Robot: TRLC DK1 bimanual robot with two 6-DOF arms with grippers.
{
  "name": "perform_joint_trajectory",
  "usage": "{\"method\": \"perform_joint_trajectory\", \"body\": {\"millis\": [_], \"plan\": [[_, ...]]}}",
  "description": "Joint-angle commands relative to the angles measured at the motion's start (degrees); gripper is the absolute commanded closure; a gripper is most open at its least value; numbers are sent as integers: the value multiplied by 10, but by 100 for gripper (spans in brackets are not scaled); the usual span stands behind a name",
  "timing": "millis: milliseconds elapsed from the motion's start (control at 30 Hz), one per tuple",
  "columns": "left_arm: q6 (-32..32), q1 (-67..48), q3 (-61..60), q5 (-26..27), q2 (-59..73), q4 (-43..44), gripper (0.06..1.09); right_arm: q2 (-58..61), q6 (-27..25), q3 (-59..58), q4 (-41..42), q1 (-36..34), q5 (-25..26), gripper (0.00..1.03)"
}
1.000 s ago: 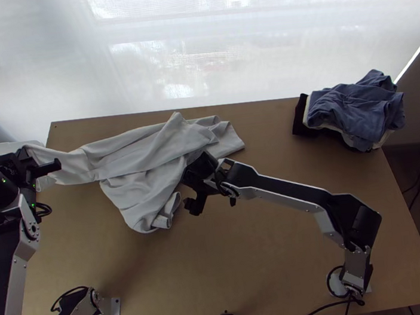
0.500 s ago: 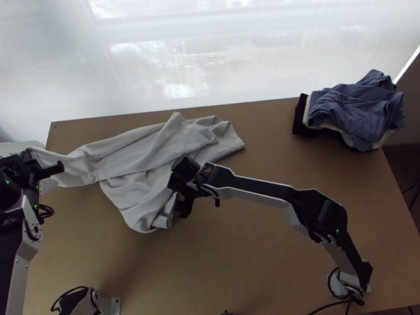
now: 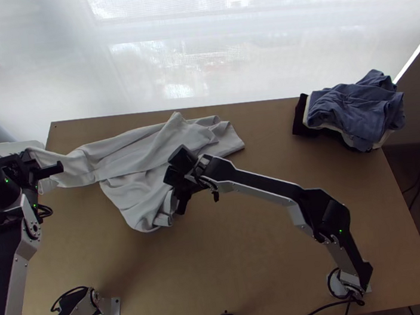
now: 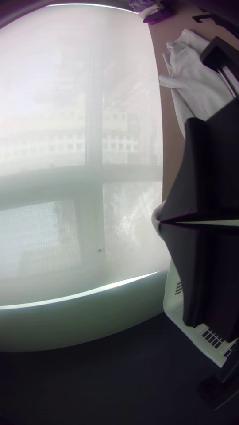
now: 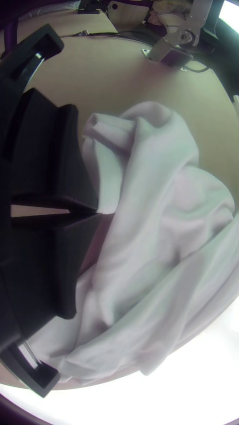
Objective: Fold the t-shirt
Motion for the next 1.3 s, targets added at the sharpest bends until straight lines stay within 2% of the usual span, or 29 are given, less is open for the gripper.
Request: {"method": "perform_joint_trajectory", "body": {"millis": [0, 133, 467, 533, 667, 900, 1067, 1267], "plan": [[21, 15, 19, 20, -3, -79, 105, -106, 5, -63, -23, -46, -1, 100], [21, 44, 42, 58, -4, -159, 105, -189, 5, -134, -23, -97, -1, 100], [7, 48, 59, 76, -10, -291, 105, -357, 1, -241, -50, -213, -1, 100], [3, 49, 66, 110, -9, -336, 105, -381, -1, -252, -58, -239, -1, 100], [7, 43, 76, 221, -7, -464, 105, -424, -23, -276, -71, -294, -2, 100], [26, -1, 97, 337, -13, -667, 105, -452, -79, -288, -92, -410, -18, 100], [27, 10, 132, 370, -16, -716, 105, -453, -95, -260, -91, -494, -39, 100], [-2, 31, 190, 388, -21, -720, 105, -470, -70, -199, -41, -564, -58, 100]]}}
